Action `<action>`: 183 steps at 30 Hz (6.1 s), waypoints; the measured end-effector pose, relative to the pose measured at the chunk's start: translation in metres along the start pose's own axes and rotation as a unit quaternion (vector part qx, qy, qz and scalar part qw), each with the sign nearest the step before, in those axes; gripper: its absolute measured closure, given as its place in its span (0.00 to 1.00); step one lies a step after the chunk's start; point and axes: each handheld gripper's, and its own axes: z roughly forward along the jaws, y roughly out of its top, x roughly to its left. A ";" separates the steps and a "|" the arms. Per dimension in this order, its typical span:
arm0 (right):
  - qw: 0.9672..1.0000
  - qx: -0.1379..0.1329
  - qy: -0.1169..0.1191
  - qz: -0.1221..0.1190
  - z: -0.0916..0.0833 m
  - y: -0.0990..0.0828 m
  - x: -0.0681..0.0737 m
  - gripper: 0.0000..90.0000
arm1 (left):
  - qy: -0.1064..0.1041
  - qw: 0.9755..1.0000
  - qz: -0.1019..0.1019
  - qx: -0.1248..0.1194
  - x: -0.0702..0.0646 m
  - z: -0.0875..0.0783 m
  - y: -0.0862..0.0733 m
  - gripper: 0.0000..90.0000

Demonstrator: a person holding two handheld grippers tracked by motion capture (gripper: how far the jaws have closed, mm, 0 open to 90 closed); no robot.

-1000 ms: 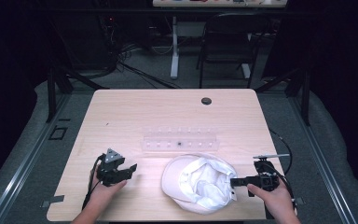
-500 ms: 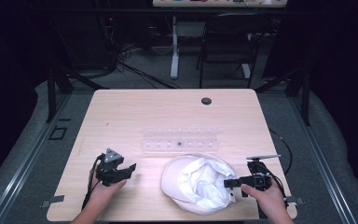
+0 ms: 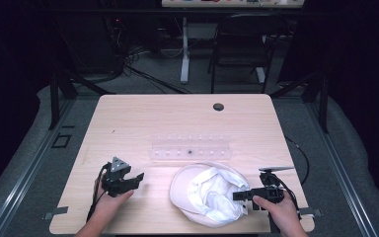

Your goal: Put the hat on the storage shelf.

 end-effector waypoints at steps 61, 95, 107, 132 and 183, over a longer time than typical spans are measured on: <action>0.993 0.033 -0.106 -0.043 -0.037 0.056 0.071 0.93 | -0.002 1.000 0.017 0.003 -0.002 0.001 -0.001 0.48; 0.999 0.046 0.008 -0.016 -0.054 0.091 0.115 0.93 | -0.009 1.000 0.020 -0.003 -0.004 0.001 -0.001 0.47; 0.999 0.018 0.040 -0.019 -0.062 0.097 0.129 0.93 | -0.026 0.999 0.016 -0.023 -0.010 -0.004 0.001 0.42; 0.996 -0.032 0.089 -0.003 -0.079 0.110 0.132 0.93 | -0.043 0.996 0.047 -0.055 -0.043 -0.012 0.014 0.48; 0.990 -0.094 0.106 -0.003 -0.087 0.170 0.183 0.93 | -0.102 0.981 0.143 -0.077 -0.142 -0.016 0.078 0.40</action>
